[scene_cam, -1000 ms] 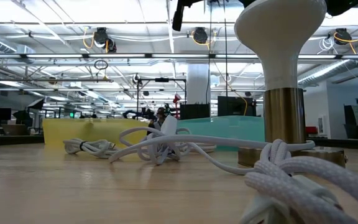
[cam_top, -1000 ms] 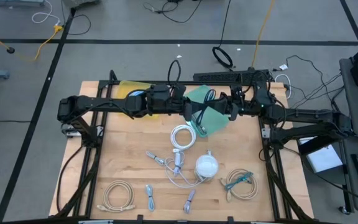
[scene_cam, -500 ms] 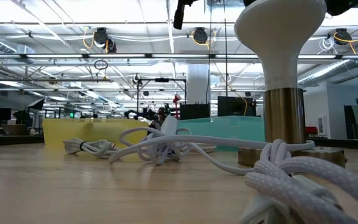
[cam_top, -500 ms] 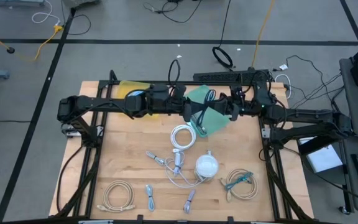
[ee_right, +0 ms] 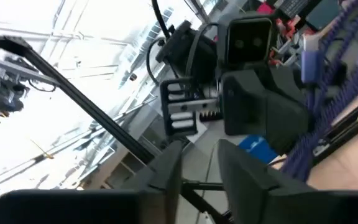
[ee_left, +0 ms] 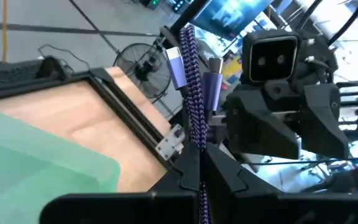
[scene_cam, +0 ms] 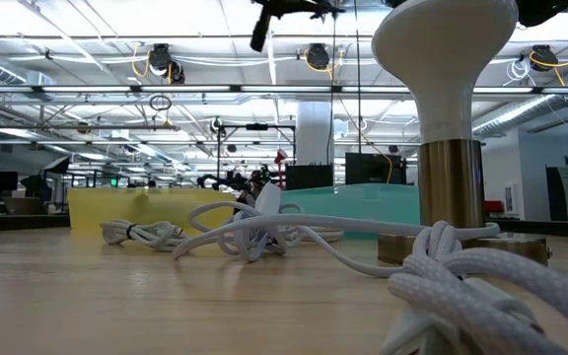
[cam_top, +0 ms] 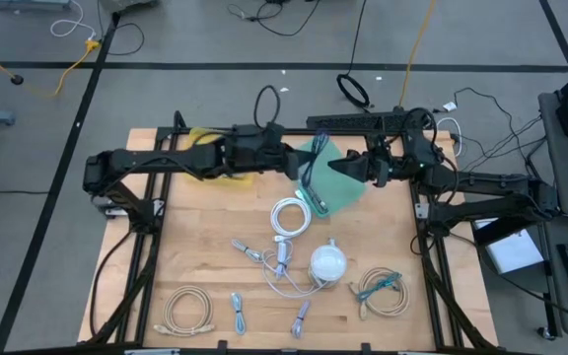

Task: Pick & Place USB Port
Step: Put the dark blue charger cable into the green bin

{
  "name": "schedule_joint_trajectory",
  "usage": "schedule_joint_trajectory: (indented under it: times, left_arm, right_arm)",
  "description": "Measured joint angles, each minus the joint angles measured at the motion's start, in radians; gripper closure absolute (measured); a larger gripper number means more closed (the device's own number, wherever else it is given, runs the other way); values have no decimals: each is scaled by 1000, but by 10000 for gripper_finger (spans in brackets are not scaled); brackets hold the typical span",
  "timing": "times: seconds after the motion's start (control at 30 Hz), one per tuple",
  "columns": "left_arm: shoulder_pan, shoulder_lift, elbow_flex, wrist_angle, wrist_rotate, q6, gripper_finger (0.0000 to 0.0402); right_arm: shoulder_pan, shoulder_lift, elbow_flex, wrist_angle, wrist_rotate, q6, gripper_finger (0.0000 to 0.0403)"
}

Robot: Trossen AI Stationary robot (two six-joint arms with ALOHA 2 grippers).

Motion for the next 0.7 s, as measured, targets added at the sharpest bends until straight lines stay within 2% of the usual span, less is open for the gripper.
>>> schedule_joint_trajectory:
  times: [0.23, 0.37, 0.5, 0.7]
  left_arm:
    - [-12, -86, 1, 21, 16, 9, 398]
    - [-49, -83, 0, 16, 28, -9, 398]
    - [-75, -62, 0, 54, 27, -18, 398]
    - [-55, -2, 0, 149, 35, -39, 398]
  right_arm:
    - [-10, 0, 0, -4, 12, -13, 180]
    - [-31, 0, 0, -12, 65, -15, 140]
    - [-33, 9, 0, -23, 84, -29, 121]
    - [-19, 44, -1, -5, 86, -32, 127]
